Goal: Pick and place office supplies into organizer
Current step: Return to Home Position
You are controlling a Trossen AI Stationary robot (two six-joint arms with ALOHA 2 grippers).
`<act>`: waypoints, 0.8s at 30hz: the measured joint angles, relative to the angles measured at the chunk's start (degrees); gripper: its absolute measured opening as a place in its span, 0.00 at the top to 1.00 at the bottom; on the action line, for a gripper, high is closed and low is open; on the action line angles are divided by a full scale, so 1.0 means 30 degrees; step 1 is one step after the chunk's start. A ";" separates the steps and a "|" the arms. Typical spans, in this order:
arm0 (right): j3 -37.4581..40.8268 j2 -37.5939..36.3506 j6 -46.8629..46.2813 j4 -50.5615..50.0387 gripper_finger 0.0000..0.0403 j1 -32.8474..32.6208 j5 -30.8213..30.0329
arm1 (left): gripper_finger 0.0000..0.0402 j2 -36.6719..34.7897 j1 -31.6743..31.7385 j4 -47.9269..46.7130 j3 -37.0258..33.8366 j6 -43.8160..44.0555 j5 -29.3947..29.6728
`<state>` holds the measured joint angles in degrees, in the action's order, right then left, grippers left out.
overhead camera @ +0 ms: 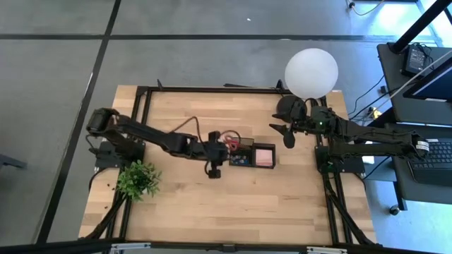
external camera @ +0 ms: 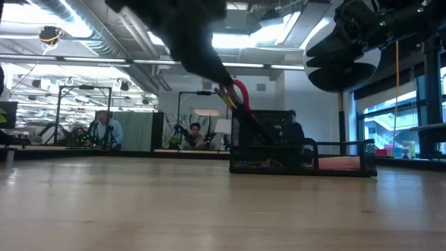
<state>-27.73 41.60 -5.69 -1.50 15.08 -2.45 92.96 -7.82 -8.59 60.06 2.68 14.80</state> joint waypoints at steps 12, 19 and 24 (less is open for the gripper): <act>0.0000 -0.0007 -0.0358 0.0935 0.46 0.0002 -0.0011 | 0.79 -0.5996 0.1619 -0.0784 -0.0079 -0.0921 -0.0849; 0.0000 -0.0746 0.0585 0.1557 0.46 -0.0002 0.0343 | 0.79 -0.9728 0.2916 -0.0325 -0.2527 -0.0710 -0.0839; 0.0000 -0.2117 0.1056 0.1178 0.46 -0.0004 0.0390 | 0.79 -1.2530 0.3482 0.2466 -0.5887 -0.0117 -0.0837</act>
<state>-27.73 35.25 -2.52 2.04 15.07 -1.28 55.37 2.63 -1.19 42.40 2.33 12.29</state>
